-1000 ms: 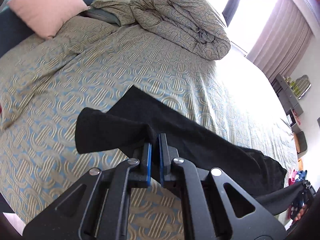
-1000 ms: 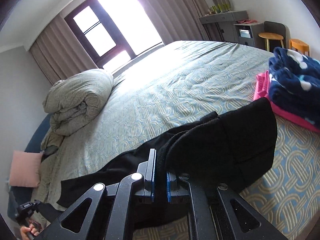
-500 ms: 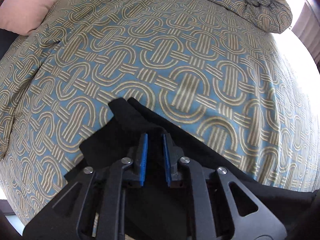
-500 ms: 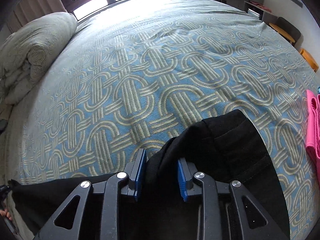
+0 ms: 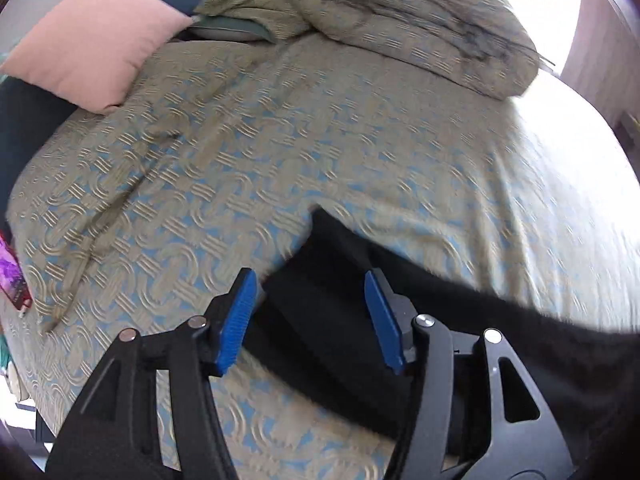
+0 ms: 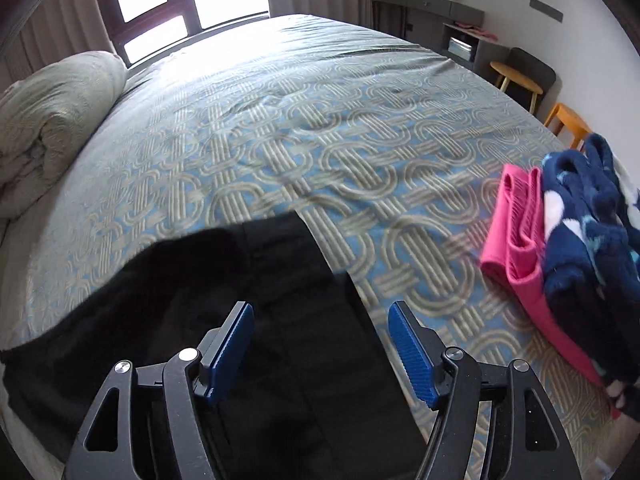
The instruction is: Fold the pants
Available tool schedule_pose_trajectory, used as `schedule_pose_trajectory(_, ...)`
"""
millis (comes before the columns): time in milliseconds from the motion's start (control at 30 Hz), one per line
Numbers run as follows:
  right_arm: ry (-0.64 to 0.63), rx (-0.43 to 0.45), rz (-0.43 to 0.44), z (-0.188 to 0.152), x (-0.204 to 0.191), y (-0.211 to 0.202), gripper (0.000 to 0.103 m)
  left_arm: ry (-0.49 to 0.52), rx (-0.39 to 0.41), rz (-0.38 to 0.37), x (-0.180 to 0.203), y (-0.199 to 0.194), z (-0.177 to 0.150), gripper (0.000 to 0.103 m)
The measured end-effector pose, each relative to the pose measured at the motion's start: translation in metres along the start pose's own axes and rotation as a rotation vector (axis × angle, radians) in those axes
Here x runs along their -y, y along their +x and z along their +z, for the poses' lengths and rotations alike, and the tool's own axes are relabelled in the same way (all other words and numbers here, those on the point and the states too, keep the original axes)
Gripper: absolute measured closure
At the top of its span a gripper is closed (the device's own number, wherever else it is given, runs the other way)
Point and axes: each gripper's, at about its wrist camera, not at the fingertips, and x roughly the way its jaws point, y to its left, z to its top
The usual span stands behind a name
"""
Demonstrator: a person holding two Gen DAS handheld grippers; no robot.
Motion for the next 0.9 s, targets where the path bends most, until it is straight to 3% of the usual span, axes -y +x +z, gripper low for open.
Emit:
schedule_pose_trajectory(133, -0.022, 0.018, -0.057, -0.046, 0.030, -0.022, 0.032, 0.174, -0.055, -0.273, 0.052, -0.034, -0.063, 0.045)
schedule_pose_trajectory(300, -0.046, 0.012, -0.017, -0.080, 0.054, -0.044, 0.031, 0.477, -0.099, -0.608, 0.159, -0.077, -0.156, 0.039)
schedule_pose_trajectory(367, -0.041, 0.012, 0.002, -0.087, 0.060, -0.050, 0.031, 0.597, -0.133, -0.700, 0.205, -0.088, -0.190, 0.036)
schedule_pose_trajectory(467, -0.035, 0.019, 0.050, -0.097, 0.063, -0.057, 0.031, 0.779, -0.119, -0.712, 0.266, -0.098, -0.233, 0.036)
schedule_pose_trajectory(567, -0.049, 0.030, 0.102, -0.104, 0.063, -0.060, 0.031, 0.876, -0.151, -0.694, 0.307, -0.092, -0.252, 0.036)
schedule_pose_trajectory(667, -0.057, 0.041, 0.160, -0.109, 0.065, -0.062, 0.030, 0.870, -0.181, -0.693, 0.328, -0.082, -0.255, 0.036)
schedule_pose_trajectory(800, -0.039, 0.036, 0.245, -0.108, 0.070, -0.054, 0.023, 0.785, -0.231, -0.755, 0.344, -0.071, -0.247, 0.036)
schedule_pose_trajectory(833, -0.026, 0.030, 0.272, -0.106, 0.072, -0.049, 0.023, 0.762, -0.245, -0.775, 0.347, -0.068, -0.247, 0.040)
schedule_pose_trajectory(867, -0.006, 0.019, 0.306, -0.104, 0.073, -0.044, 0.023, 0.745, -0.252, -0.788, 0.350, -0.068, -0.249, 0.054)
schedule_pose_trajectory(900, 0.023, 0.004, 0.347, -0.102, 0.076, -0.038, 0.023, 0.737, -0.246, -0.776, 0.355, -0.066, -0.252, 0.059)
